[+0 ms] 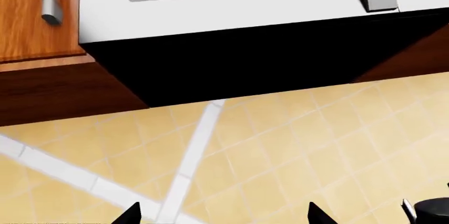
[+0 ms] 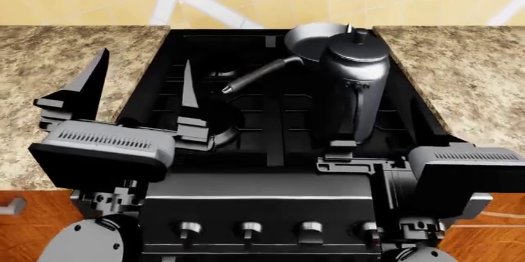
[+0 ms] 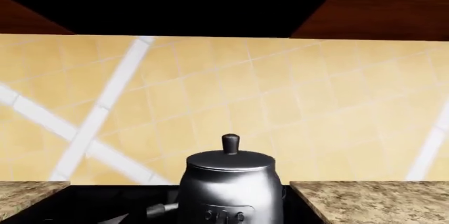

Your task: Pick the kettle from the counter and place it on a stove burner. Then turn the burner on.

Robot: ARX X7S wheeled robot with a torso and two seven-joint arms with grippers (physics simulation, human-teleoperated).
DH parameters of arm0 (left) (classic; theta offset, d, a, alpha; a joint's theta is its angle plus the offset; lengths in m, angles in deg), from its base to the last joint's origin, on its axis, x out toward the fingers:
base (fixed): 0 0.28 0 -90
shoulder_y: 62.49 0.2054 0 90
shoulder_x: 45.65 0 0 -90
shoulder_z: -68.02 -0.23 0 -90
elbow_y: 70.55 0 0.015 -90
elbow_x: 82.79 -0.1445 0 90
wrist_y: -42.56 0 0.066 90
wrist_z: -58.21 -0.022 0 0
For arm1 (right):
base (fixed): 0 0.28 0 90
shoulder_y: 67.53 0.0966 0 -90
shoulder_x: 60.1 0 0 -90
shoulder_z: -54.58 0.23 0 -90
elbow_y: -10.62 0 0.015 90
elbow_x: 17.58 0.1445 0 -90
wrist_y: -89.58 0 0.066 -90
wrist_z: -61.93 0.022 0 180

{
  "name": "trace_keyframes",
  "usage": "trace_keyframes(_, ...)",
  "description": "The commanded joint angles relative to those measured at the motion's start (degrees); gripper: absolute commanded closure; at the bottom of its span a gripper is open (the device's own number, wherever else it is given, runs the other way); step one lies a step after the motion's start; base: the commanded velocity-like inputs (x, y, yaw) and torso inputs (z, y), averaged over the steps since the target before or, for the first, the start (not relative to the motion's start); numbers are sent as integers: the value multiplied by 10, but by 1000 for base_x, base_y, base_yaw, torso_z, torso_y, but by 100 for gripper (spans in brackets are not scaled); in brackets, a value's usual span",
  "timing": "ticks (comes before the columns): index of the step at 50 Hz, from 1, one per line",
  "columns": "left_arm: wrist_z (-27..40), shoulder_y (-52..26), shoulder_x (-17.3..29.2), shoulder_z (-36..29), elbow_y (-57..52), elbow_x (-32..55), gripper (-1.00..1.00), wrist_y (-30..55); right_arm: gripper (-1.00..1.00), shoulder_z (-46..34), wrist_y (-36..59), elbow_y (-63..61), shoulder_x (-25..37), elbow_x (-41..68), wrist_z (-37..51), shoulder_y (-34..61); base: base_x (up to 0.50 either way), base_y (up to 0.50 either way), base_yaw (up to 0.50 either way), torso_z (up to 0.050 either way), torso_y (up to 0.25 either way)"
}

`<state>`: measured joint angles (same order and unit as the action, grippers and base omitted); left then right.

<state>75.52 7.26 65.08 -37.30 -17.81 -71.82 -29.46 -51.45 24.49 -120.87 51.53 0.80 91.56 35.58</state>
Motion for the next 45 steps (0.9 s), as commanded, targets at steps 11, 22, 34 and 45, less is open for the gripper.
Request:
trace_keyframes(11,4,1,2,-2,-6,4,-100,-1,-100,8,13,-16,13,19,-1,-8,-500,0,0,0,0)
trace_keyframes(22,7,3,-6,17,-12,37,-100,-5,-100,25,-6,-19,18,24,2,-20,-278,-15,0,0,0)
trace_keyframes(34,13,8,3,13,-36,8,-100,-37,-100,68,-33,-33,46,31,-1,-54,0,0,0,0,0)
trace_keyframes(45,45,7,-4,18,-84,-21,-100,-45,-100,96,-73,-56,82,11,-1,-149,0,0,0,-41,-31)
